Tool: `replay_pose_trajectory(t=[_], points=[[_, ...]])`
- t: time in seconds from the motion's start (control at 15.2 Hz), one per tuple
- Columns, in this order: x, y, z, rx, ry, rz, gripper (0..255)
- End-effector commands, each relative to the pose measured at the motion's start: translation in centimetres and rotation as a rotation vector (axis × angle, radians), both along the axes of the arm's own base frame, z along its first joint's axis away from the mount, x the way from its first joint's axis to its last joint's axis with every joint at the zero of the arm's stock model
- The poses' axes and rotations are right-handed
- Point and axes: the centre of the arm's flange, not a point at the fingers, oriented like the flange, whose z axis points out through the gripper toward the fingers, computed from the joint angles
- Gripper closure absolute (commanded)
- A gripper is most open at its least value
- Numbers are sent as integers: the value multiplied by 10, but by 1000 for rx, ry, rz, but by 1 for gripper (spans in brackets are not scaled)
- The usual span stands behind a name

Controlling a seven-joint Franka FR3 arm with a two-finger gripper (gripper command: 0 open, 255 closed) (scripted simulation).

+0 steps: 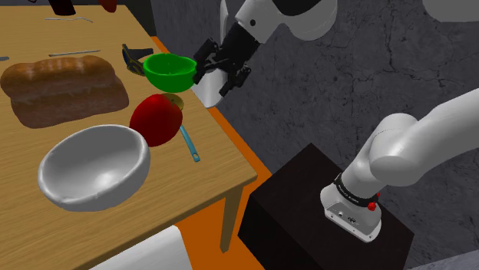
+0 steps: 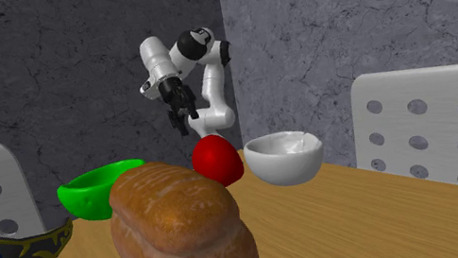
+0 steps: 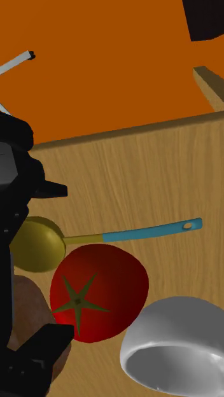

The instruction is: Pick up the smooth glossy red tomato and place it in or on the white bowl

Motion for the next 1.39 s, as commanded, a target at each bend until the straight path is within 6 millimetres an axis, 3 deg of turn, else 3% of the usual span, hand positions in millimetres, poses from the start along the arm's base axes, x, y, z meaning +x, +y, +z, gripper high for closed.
replay_pose_trajectory(t=[0.0, 0.2, 0.66, 1.19, 1.25, 1.32], points=[[9, 21, 2, 43, -15, -19, 0], [20, 39, 6, 89, -31, -37, 0], [29, 65, -23, 89, -31, -37, 0], [29, 64, -23, 89, -31, -37, 0], [29, 64, -23, 89, -31, -37, 255], [29, 64, -23, 89, -31, -37, 255]])
